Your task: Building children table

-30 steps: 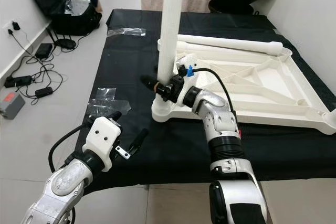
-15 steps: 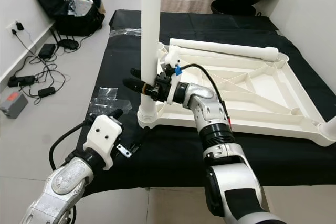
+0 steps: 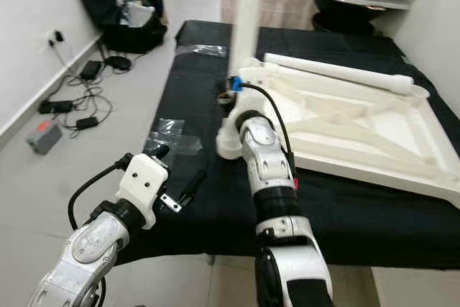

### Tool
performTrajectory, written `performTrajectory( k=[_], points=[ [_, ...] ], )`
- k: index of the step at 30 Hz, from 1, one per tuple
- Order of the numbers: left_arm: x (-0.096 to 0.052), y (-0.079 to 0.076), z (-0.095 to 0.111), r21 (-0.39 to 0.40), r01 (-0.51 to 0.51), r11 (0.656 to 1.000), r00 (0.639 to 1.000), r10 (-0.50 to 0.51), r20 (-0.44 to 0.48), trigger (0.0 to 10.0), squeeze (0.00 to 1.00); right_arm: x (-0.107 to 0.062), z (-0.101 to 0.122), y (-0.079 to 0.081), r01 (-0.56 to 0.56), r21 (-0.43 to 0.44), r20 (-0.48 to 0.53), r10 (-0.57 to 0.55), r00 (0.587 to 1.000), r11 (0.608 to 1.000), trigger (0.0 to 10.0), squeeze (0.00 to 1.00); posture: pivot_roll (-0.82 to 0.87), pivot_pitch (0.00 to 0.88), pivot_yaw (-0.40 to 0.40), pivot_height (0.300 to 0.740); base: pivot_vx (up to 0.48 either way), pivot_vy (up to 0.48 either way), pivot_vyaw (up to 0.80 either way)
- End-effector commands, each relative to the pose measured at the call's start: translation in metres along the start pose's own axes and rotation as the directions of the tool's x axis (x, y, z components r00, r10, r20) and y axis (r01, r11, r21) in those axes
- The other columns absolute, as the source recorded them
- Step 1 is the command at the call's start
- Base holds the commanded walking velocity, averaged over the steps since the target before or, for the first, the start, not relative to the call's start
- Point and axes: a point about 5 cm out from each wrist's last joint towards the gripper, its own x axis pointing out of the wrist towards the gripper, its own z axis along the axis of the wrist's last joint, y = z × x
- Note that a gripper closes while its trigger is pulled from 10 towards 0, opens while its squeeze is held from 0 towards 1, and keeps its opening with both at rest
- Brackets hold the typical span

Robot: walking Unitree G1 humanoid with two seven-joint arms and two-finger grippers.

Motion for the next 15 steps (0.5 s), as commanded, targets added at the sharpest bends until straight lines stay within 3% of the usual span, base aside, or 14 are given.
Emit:
performTrajectory(
  k=[1, 7, 8, 9, 11, 12, 15],
  points=[
    [0.001, -0.003, -0.002, -0.005, 0.006, 1.000, 1.000, -0.006, -0.009, 10.0, 0.00, -0.014, -0.016, -0.005, 0.177, 0.010, -0.070, -0.176, 0.982, 0.984, 0.0, 0.00, 0.11, 0.118, -0.061, 0.740, 0.000, 0.000, 0.00],
    [0.001, -0.002, -0.002, -0.004, 0.003, 1.000, 1.000, -0.003, -0.011, 10.0, 0.00, -0.026, -0.013, 0.019, 0.228, 0.058, -0.063, -0.225, 0.972, 0.972, 0.0, 0.00, 0.11, 0.120, -0.063, 0.740, 0.000, 0.000, 0.00],
    [0.000, -0.001, -0.002, -0.002, 0.001, 1.000, 1.000, -0.001, -0.013, 10.0, 0.00, -0.026, -0.010, 0.028, 0.200, 0.086, -0.060, -0.196, 0.979, 0.976, 3.3, 0.00, 0.11, 0.121, -0.064, 0.740, 0.000, 0.000, 0.00],
    [0.000, -0.001, -0.002, -0.002, -0.001, 1.000, 1.000, 0.001, -0.015, 10.0, 0.00, -0.026, -0.005, 0.035, 0.180, 0.108, -0.025, -0.178, 0.984, 0.978, 10.0, 0.00, 0.11, 0.121, -0.064, 0.740, 0.000, 0.000, 0.00],
    [0.000, 0.000, -0.002, -0.002, -0.002, 1.000, 1.000, 0.002, -0.016, 10.0, 0.00, -0.027, 0.000, 0.039, 0.165, 0.121, 0.001, -0.167, 0.986, 0.979, 10.0, 0.00, 0.11, 0.121, -0.064, 0.740, 0.000, 0.000, 0.00],
    [0.000, 0.000, -0.002, -0.001, -0.002, 1.000, 1.000, 0.002, -0.017, 10.0, 0.00, -0.026, 0.003, 0.043, 0.110, 0.145, 0.028, -0.115, 0.993, 0.983, 10.0, 1.00, 0.11, 0.125, -0.064, 0.740, 0.000, 0.000, 0.00],
    [0.000, -0.001, -0.002, -0.002, -0.002, 1.000, 1.000, 0.002, -0.016, 10.0, 0.00, -0.023, 0.007, 0.037, 0.064, 0.120, 0.090, -0.075, 0.993, 0.991, 10.0, 1.00, 0.11, 0.126, -0.061, 0.740, 0.000, 0.000, 0.00]
  ],
)
